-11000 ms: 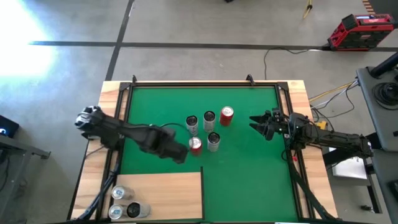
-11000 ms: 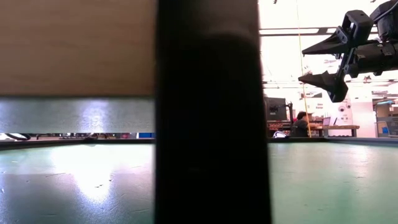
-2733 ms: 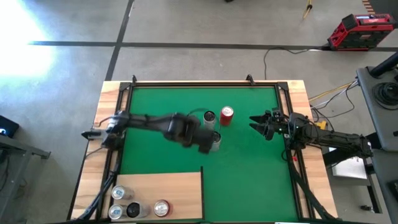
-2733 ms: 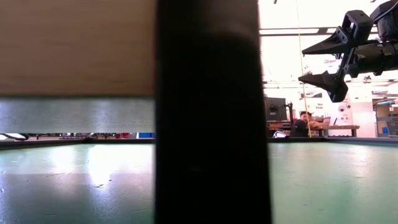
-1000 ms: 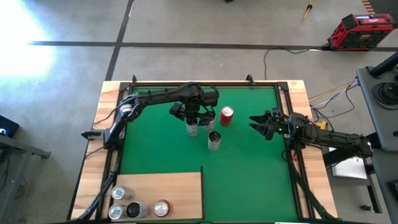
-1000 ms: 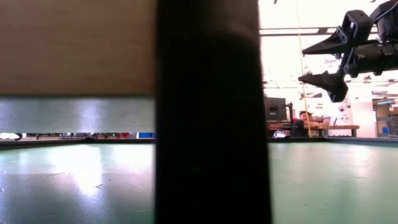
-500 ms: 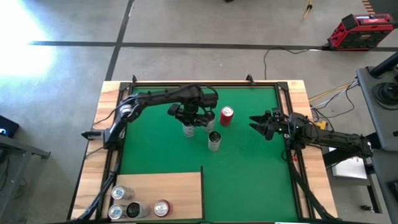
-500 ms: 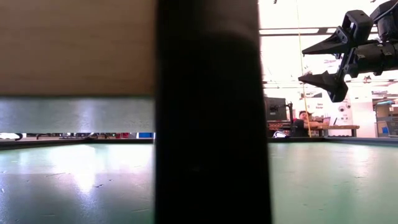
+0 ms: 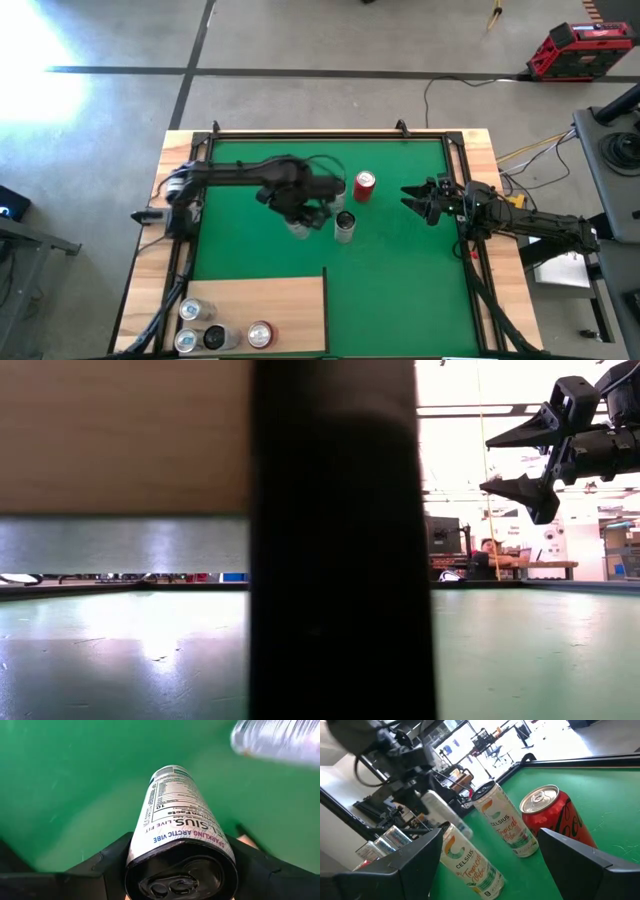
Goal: Place canned beverage on shelf
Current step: Put the white and blue soda can on the shelf align with the other white and blue soda can
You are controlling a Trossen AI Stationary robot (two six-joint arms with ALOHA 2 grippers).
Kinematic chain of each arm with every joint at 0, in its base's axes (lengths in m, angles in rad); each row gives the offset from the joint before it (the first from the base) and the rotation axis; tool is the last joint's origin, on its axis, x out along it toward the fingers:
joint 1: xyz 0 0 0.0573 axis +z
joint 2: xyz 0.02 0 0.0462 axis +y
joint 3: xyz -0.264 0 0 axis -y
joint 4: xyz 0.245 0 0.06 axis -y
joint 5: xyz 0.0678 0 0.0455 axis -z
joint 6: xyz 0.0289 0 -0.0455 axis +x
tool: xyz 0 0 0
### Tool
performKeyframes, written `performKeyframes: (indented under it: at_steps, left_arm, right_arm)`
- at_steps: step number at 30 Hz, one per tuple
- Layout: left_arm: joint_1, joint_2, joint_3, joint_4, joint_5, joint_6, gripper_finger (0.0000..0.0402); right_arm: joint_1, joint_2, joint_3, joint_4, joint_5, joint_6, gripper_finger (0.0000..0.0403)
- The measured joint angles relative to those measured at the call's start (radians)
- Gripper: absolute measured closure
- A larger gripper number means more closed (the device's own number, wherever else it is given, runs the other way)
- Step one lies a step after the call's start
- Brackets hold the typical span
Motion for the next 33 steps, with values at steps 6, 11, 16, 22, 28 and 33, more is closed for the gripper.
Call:
performKeyframes:
  at_steps: [6, 11, 16, 22, 28, 33]
  left_arm:
    - [-0.125, -0.153, -0.186, -0.001, -0.014, -0.166, 0.0162]
    - [-0.248, -0.274, -0.314, 0.003, -0.016, -0.307, 0.0162]
    - [-0.373, -0.342, -0.361, 0.010, -0.023, -0.406, 0.0161]
    - [-0.516, -0.357, -0.376, 0.014, -0.024, -0.523, 0.0158]
    - [-0.638, -0.352, -0.369, 0.018, -0.023, -0.627, 0.0157]
    - [-0.711, -0.351, -0.369, 0.046, -0.021, -0.697, 0.0156]
  right_arm:
    - [0.000, 0.000, 0.000, 0.000, 0.000, 0.000, 0.0085]
    - [0.000, 0.000, 0.000, 0.000, 0.000, 0.000, 0.0085]
    - [0.000, 0.000, 0.000, 0.000, 0.000, 0.000, 0.0085]
    - [0.000, 0.000, 0.000, 0.000, 0.000, 0.000, 0.0085]
    - [0.000, 0.000, 0.000, 0.000, 0.000, 0.000, 0.0085]
    - [0.000, 0.000, 0.000, 0.000, 0.000, 0.000, 0.0085]
